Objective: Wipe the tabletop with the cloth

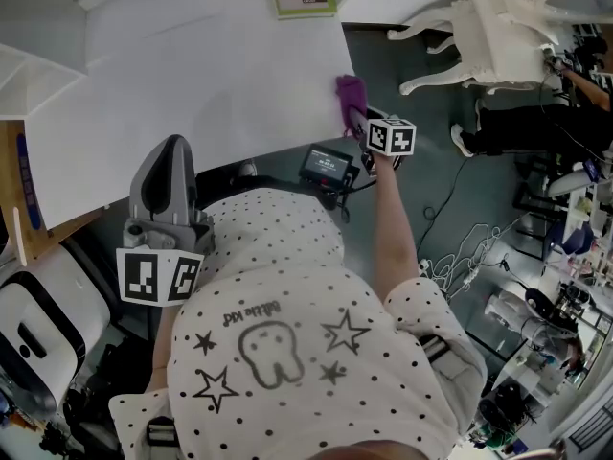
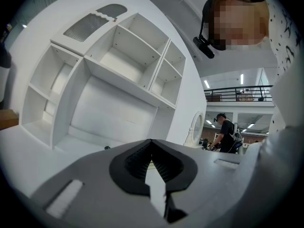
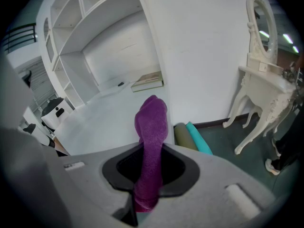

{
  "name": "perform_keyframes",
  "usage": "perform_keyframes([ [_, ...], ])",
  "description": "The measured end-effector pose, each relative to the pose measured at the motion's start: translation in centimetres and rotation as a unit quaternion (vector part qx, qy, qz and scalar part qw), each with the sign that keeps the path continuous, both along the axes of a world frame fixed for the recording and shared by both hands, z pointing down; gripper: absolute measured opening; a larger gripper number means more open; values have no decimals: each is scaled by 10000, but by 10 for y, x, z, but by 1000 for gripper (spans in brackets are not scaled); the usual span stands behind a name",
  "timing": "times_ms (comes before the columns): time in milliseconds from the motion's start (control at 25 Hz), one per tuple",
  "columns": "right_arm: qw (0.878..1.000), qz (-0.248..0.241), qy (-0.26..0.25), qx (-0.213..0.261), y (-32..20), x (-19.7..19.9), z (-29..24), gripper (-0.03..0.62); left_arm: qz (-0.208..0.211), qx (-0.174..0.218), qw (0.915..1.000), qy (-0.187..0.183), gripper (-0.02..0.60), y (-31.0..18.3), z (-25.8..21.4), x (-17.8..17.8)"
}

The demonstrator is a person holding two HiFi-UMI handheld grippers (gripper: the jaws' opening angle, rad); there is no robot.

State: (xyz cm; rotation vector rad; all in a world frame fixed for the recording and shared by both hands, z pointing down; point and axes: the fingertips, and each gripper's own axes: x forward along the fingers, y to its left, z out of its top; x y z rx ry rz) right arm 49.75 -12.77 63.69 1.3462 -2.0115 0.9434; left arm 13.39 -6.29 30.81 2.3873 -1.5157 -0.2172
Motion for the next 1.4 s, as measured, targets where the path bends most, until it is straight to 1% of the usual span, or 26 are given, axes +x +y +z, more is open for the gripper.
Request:
perform_keyframes([
  [80,9999,-93,125,50,2,-3,1,64,6,7,10000,0,-5,3,1,-2],
  [240,9973,-465,471,303,1,-5,-1,64,-28,4,10000,-3,-5,3,1,-5],
  [360,9971,-466,479,369,-1,-4,-2,62,-28,-8,10000,-3,-5,2,1,-4],
  [440,9959,-526,587,448,-1,-4,-3,61,-24,-11,10000,-5,-5,3,1,-3],
  [640,9852,-1042,1179,684,-2,-11,-2,61,-26,-12,10000,-5,-5,4,2,-5],
  [760,9815,-1252,1234,760,-1,-12,-2,61,-42,16,10000,13,-5,5,2,-6],
  [1000,9835,-1208,1031,868,-2,-9,0,61,-29,78,10000,41,-5,5,-1,-8],
  [1160,9908,-841,775,726,-2,-4,0,64,-79,57,9999,62,-5,7,1,-11],
  [1400,9923,-488,911,679,-2,10,2,64,-220,23,9997,74,-5,13,5,-20],
])
